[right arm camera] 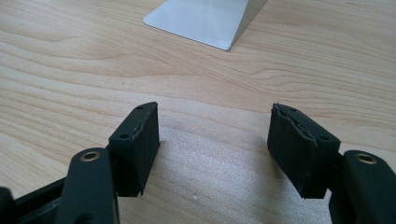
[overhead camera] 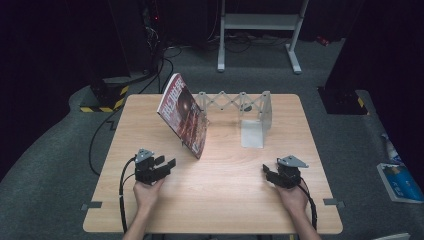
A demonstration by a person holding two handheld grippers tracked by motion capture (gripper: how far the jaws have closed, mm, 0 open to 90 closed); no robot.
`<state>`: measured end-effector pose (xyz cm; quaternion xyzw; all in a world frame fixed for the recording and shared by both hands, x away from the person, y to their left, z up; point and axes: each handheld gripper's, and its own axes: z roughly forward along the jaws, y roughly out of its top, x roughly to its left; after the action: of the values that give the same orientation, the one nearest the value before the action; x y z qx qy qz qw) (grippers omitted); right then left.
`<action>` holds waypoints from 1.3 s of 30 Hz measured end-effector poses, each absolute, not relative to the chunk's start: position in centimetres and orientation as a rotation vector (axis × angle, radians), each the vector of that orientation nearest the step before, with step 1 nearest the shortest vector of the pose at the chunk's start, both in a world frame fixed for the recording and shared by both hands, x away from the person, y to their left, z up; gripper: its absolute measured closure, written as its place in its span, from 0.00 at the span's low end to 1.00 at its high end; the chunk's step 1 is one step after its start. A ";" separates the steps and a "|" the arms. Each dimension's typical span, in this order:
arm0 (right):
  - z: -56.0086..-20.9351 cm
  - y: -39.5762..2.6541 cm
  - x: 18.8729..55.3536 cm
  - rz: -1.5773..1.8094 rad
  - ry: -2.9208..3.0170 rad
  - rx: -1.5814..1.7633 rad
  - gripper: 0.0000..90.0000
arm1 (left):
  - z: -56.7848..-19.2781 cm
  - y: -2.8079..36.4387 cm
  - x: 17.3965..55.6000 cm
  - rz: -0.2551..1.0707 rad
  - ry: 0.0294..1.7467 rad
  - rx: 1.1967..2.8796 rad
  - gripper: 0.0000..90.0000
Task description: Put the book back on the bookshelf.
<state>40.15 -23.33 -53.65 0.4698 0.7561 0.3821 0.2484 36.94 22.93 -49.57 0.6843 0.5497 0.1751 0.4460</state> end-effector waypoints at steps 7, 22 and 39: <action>-53.7 -23.3 40.1 1.042 2.061 1.280 0.38 | -50.5 22.6 37.1 0.442 1.379 1.692 0.50; -53.7 -23.3 40.1 1.041 2.061 1.281 0.38 | -52.5 22.2 38.7 0.459 1.470 1.716 0.49; -53.7 -23.3 40.1 1.041 2.060 1.280 0.38 | -53.2 20.8 38.8 0.659 1.427 1.823 0.44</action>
<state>40.12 -23.31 -53.66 0.4696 0.7561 0.3820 0.2486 38.79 20.80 -53.21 0.7070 0.5532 0.2555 0.3590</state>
